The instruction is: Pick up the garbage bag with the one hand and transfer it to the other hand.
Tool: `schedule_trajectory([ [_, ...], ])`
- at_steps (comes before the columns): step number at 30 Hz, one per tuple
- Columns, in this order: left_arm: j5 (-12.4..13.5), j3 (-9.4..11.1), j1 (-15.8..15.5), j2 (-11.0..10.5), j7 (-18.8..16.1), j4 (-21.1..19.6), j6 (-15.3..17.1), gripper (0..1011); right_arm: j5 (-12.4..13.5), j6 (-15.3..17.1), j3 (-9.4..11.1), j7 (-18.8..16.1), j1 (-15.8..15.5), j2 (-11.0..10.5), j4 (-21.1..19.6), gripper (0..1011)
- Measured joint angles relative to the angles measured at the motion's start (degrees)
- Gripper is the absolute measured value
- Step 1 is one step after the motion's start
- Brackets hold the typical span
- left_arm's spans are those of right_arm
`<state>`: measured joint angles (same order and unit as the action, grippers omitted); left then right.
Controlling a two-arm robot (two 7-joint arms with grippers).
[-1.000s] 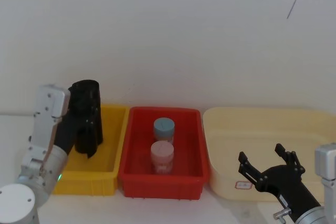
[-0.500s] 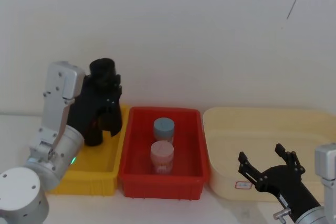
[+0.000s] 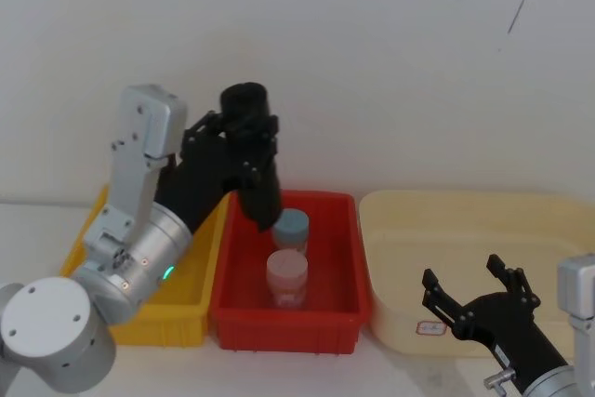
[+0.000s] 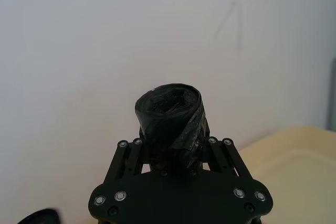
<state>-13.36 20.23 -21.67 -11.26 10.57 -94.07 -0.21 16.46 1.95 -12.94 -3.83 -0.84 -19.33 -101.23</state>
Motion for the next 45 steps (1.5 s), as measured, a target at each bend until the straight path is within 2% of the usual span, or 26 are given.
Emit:
schedule_trajectory([
  [15,-5.42,3.96,-2.53,2.33,8.08,0.01,1.5,485,0.0,0.0,0.0,0.0,0.0,0.0,0.0,1001],
  [20,-6.66,4.97,-3.08,2.93,9.53,0.6,2.0,485,0.0,0.0,0.0,0.0,0.0,0.0,0.0,1001],
  [28,-7.43,6.02,-2.88,3.4,9.38,0.97,2.99,485,0.0,0.0,0.0,0.0,0.0,0.0,0.0,1001],
  [45,-7.98,6.07,-1.57,2.68,7.51,0.73,4.13,485,-0.07,-0.11,-0.08,-0.88,0.02,-0.43,-0.29,1001],
])
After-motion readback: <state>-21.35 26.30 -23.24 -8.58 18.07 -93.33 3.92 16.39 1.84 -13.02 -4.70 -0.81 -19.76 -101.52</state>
